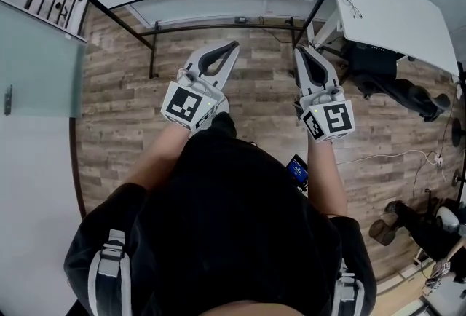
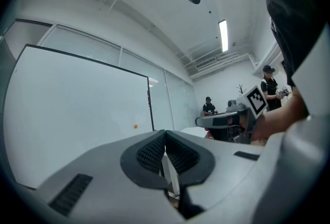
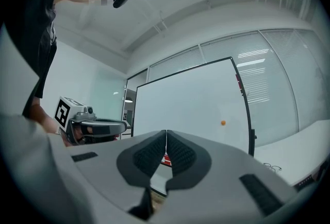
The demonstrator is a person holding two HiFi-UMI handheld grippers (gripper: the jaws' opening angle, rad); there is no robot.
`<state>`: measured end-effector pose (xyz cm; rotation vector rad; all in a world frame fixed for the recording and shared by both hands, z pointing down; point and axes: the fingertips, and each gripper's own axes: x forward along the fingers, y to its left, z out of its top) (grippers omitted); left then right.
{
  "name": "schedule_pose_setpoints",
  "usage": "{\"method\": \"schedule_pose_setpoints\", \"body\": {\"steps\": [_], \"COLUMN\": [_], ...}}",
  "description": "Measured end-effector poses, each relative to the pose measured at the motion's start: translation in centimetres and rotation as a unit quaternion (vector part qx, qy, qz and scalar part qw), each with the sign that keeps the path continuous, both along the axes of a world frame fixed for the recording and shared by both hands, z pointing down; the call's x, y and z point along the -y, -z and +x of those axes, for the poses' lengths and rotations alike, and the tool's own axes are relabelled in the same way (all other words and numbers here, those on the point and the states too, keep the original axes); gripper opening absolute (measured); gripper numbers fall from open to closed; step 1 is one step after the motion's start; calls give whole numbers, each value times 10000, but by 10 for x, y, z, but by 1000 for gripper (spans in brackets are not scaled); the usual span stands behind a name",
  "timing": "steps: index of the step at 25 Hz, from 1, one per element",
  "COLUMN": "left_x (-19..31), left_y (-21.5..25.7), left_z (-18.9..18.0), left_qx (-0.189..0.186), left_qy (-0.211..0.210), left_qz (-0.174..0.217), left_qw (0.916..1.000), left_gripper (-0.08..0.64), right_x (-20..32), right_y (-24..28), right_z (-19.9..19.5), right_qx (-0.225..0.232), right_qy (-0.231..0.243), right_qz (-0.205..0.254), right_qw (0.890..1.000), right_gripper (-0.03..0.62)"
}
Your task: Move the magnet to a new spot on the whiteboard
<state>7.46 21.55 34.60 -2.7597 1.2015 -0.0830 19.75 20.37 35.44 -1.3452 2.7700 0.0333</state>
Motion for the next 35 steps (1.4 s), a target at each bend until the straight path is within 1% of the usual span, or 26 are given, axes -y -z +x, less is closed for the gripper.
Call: {"method": "schedule_pose_setpoints", "body": {"steps": [6,13,23,27,32,35], "left_x": [39,110,198,224,259,273], "left_y": [0,2,3,1,-2,-3], "left_z": [2,-9,-21,-29,-46,-52], "left_qx": [-75,-228,-236,-222,-351,-360], "left_qy": [-175,-307,-696,-837,-940,-1031], "left_qz": [26,-40,-74,-59,-134,-157], "left_qw": [9998,9993,9973,9962,9949,9939], "left_gripper": [5,5,5,5,5,5], "right_x": [37,100,180,206,238,249], "right_y": [-6,-6,-3,-4,-6,-5], "right_z": [-7,-18,-30,-33,-42,-47], "right_qx": [-124,-206,-250,-286,-338,-348], "right_qy": [-91,-215,-664,-932,-1196,-1329], "right_qz": [-66,-168,-205,-257,-351,-352], "right_qw": [9999,9994,9973,9949,9916,9899], "right_gripper": [2,2,0,0,0,0]}}
